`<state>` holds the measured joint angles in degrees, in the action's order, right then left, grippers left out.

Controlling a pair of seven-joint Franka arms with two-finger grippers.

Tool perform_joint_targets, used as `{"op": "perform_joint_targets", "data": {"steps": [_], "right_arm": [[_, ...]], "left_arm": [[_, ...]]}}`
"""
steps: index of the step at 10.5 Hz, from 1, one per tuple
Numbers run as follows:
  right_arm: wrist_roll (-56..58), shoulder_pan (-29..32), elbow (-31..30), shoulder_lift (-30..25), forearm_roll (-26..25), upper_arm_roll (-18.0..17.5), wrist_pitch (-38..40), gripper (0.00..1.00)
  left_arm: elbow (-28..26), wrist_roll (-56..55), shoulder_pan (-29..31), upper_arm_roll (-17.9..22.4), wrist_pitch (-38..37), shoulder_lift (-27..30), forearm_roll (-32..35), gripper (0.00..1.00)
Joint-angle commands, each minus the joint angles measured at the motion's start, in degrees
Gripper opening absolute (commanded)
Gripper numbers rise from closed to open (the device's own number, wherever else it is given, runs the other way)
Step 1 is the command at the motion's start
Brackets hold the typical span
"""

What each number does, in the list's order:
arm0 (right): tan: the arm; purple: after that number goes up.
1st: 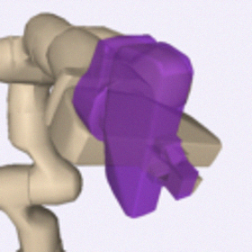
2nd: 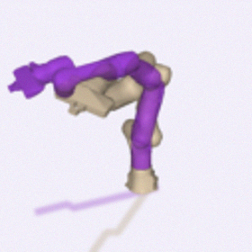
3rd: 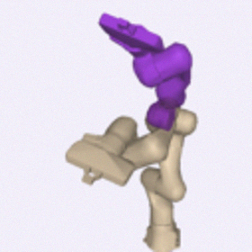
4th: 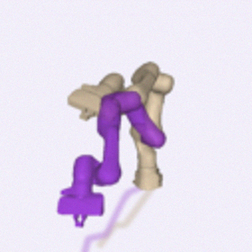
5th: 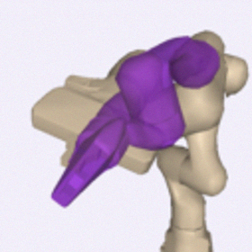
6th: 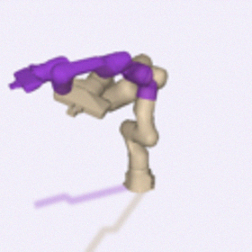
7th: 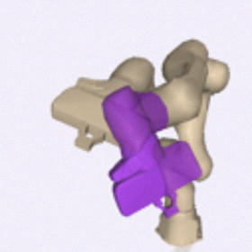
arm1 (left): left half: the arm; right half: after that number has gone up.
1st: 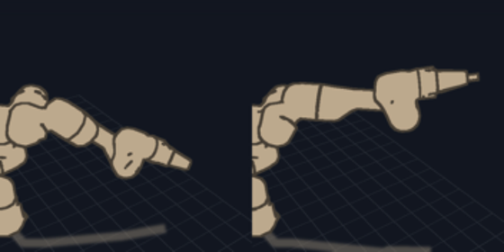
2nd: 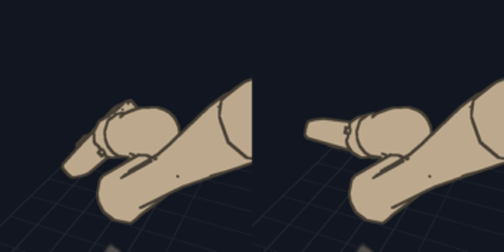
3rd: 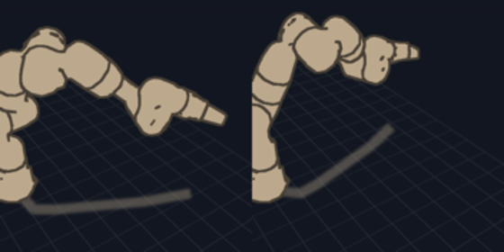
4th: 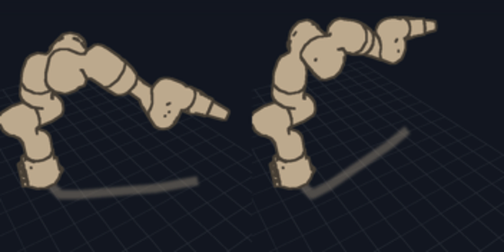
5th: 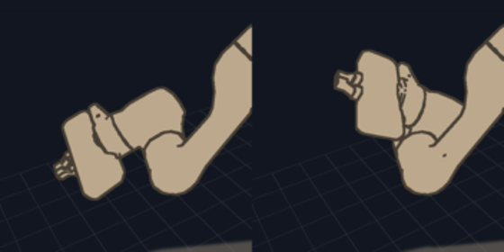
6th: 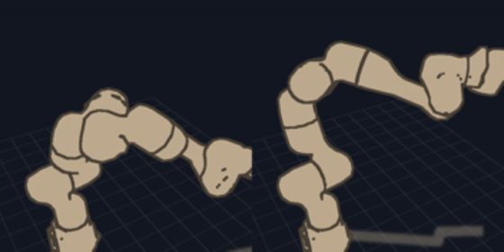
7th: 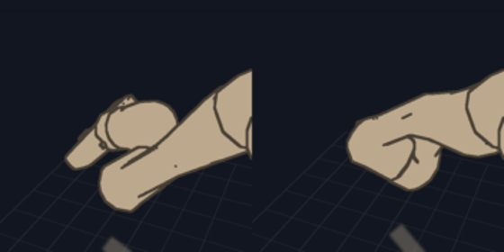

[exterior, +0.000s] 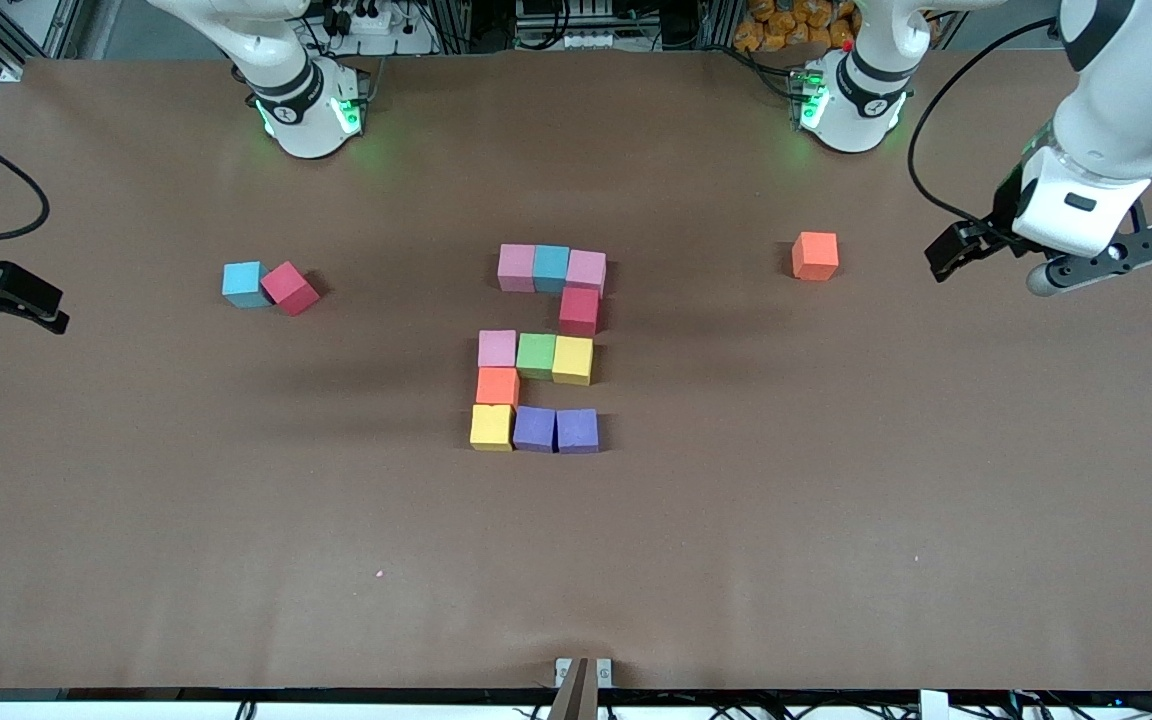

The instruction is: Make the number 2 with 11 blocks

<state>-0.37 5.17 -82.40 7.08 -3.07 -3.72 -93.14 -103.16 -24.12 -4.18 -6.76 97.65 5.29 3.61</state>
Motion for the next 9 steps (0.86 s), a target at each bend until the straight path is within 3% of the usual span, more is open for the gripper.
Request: {"op": "perform_joint_targets", "data": {"steps": [1,6,9], "right_arm": [[0.5,0.4,0.1,0.0,0.5,-0.1,-0.1,1.00],[0.5,1.1,0.1,0.0,3.2,0.0,-0.1,1.00],[0.6,1.2,0.1,0.0,3.1,0.2,-0.1,1.00]], "left_arm": [[6.8,8.6,1.0,0.8,-4.7,-1.3,0.0,1.00],[17.6,11.5,1.0,1.5,-11.2,-5.0,-5.9,1.00],[17.6,11.5,0.7,1.3,-11.2,-5.5,-4.9,1.00]]}}
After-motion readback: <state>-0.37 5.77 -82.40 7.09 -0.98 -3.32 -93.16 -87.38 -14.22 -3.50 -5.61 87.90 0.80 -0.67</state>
